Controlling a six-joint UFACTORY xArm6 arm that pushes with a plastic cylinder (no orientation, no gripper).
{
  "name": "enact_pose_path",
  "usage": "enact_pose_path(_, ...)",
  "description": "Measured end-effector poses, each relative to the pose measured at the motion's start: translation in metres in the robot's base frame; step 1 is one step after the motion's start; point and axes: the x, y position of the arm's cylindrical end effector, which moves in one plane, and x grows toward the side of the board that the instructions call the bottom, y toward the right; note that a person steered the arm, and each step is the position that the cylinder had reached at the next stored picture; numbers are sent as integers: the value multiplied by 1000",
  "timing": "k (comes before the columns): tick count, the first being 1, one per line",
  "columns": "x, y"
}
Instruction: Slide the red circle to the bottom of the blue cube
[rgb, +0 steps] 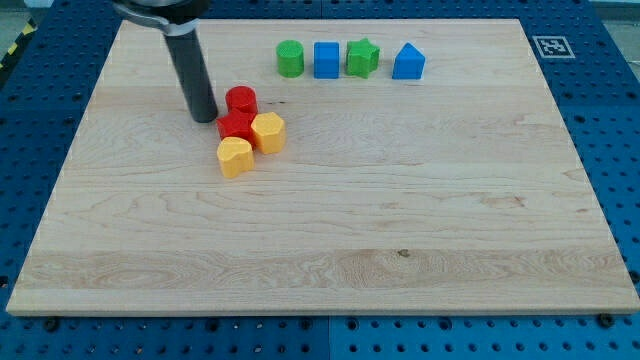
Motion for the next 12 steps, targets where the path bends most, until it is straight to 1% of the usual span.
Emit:
enact_pose_path(1,0,32)
enact_pose_path(2,0,51)
enact_pose_path(3,0,47)
enact_pose_path(4,-7,28)
enact_pose_path(5,-10,30)
enact_pose_path(8,-10,99)
enact_pose_path(12,-10,129)
